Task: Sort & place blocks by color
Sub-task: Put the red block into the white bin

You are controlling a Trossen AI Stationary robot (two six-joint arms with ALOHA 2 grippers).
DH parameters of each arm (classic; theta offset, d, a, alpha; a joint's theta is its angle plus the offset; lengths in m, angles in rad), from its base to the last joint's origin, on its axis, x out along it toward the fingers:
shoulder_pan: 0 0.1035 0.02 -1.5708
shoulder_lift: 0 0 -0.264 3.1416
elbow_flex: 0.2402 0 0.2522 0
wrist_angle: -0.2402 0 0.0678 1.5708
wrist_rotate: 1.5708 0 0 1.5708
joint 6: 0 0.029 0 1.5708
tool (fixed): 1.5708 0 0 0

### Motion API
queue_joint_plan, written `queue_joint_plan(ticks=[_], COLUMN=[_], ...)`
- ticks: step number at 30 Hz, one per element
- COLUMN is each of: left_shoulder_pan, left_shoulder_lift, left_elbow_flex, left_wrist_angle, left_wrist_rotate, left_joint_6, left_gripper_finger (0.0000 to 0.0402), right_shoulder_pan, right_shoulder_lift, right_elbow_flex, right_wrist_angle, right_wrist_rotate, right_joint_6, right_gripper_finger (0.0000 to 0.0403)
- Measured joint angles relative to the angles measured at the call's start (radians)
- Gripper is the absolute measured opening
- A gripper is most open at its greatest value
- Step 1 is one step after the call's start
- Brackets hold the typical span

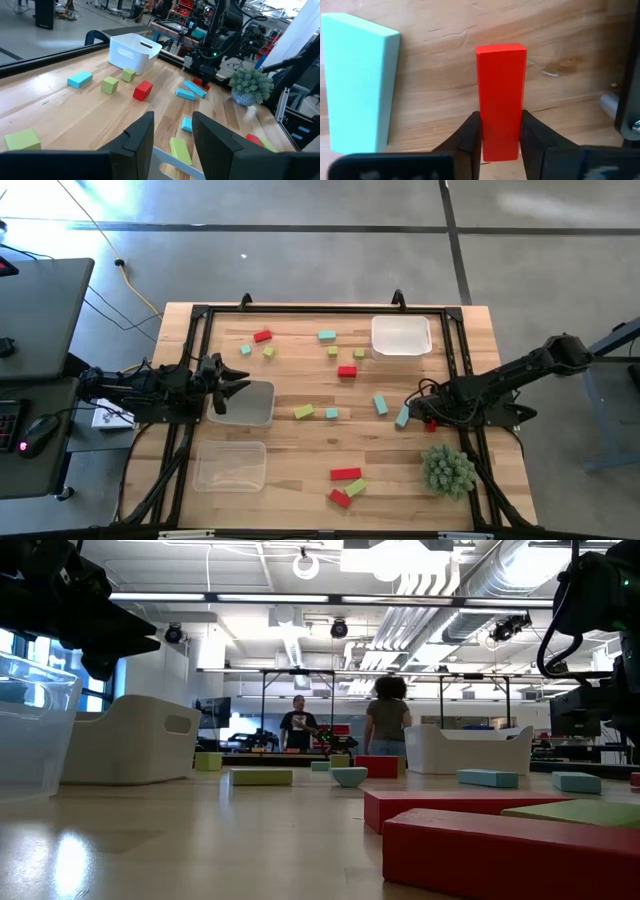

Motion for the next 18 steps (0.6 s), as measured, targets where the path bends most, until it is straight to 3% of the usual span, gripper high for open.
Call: queue_joint_plan(ticks=[9, 18], left_shoulder_pan=[0.000, 0.000], left_shoulder_lift=[0.000, 0.000], left_elbow_flex=[0.000, 0.000], left_wrist_angle=[0.005, 0.091], left_wrist_rotate=[0.000, 0.001], left_joint_6=[-0.070, 0.033], left_gripper_finger=[0.0122, 0.0122], right_shoulder_pan=[0.000, 0.000], right_shoulder_lift=[0.001, 0.002], right_elbow_flex=[0.082, 0.215], right_wrist_angle=[-0.012, -0.041], right_wrist_rotate=[0.045, 0.235], right_joint_6=[0.002, 0.028], right_gripper_finger=[0.0073, 0.0073])
